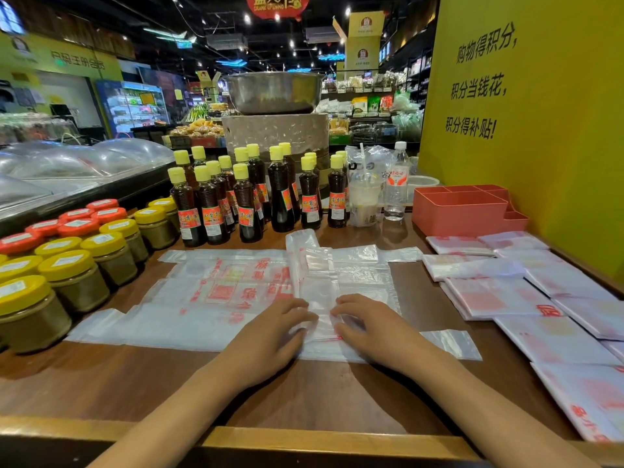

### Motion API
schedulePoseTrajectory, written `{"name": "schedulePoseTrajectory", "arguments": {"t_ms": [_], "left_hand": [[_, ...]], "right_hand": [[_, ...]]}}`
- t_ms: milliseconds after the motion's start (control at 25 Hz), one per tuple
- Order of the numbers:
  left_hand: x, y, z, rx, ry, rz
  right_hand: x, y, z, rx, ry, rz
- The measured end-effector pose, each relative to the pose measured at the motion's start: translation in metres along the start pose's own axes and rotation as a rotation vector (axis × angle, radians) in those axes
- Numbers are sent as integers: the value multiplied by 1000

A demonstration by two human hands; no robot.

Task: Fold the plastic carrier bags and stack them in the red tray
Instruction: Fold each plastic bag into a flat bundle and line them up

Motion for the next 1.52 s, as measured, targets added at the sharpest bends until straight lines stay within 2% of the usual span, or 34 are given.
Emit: {"name": "schedulePoseTrajectory", "arguments": {"t_ms": [280, 480, 600, 720, 840, 1000, 1160, 1320, 1520], "left_hand": [[4, 3, -2, 10, 72, -113], [-1, 0, -3, 105, 134, -4], [0, -2, -4, 186, 135, 120], [1, -9, -4, 261, 106, 244], [1, -13, -4, 306, 107, 266], [3, -12, -4, 322, 117, 249], [3, -8, -4, 290, 103, 230], [8, 0, -6, 245, 121, 157], [13, 3, -3, 201, 127, 128]], "right_hand": [[-2, 2, 0, 26, -25, 142], [1, 5, -3, 51, -61, 133], [13, 13, 2, 60, 20, -15], [24, 1, 22, 203, 118, -208], [19, -21, 41, 321, 88, -319], [4, -33, 57, 362, 43, -394], [-6, -29, 82, 294, -12, -384], [-21, 2, 72, 38, -15, -43], [-29, 14, 35, 156, 53, -77]]}}
Point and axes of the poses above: each hand's wrist, its own z-axis towards the middle knuckle, its own y-axis out of the back of the hand, x = y × z, the point moved 7 cm from there along z, towards the middle knuckle, and after that the axes turned 2 degrees about z, right-handed, at the moved point
